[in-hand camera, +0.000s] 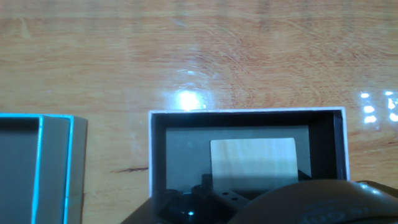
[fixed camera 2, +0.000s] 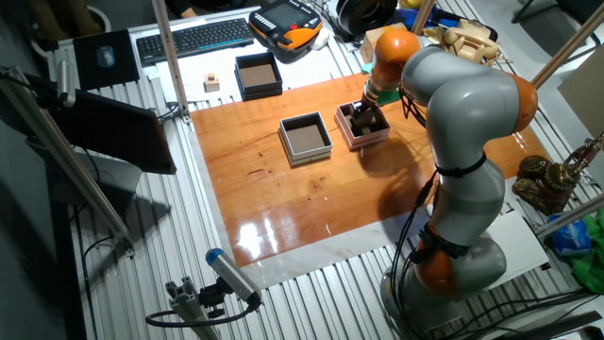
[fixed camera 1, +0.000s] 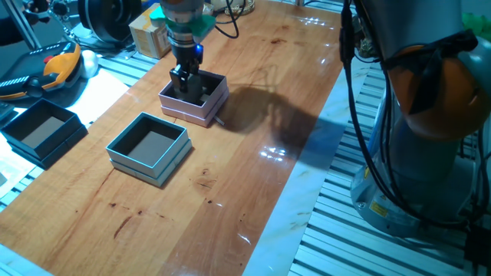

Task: Move an object from one box to another

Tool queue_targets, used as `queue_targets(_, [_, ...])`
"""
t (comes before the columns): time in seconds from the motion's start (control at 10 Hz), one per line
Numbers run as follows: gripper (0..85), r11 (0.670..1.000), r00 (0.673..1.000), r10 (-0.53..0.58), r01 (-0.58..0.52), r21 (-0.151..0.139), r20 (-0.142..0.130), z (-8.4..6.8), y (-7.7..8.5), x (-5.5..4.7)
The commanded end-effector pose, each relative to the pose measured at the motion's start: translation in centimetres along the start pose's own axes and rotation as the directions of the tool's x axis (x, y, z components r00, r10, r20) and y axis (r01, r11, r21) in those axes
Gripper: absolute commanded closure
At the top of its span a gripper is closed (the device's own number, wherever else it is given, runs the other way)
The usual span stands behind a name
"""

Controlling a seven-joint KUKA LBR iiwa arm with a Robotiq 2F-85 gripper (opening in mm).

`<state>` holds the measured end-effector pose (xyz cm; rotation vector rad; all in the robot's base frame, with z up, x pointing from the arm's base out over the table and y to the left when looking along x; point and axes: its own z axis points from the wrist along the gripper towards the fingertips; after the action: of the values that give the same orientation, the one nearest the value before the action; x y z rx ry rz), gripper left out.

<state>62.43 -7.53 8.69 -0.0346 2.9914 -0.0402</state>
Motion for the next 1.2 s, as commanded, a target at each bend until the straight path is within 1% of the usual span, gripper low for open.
queue_targets(0.0, [85.0, 1.0, 1.0, 0.001, -0.001, -0.003, 0.001, 0.12, -0.06, 0.0])
queue_targets(0.4, [85.0, 1.0, 1.0, 0.002, -0.002, -0.006, -0.001, 0.44, -0.06, 0.01])
queue_targets(0.8, [85.0, 1.0, 1.0, 0.002, -0.002, -0.001, 0.005, 0.67, -0.03, 0.01])
queue_targets(1.1, [85.0, 1.0, 1.0, 0.005, -0.005, -0.007, 0.015, 0.78, 0.04, 0.04])
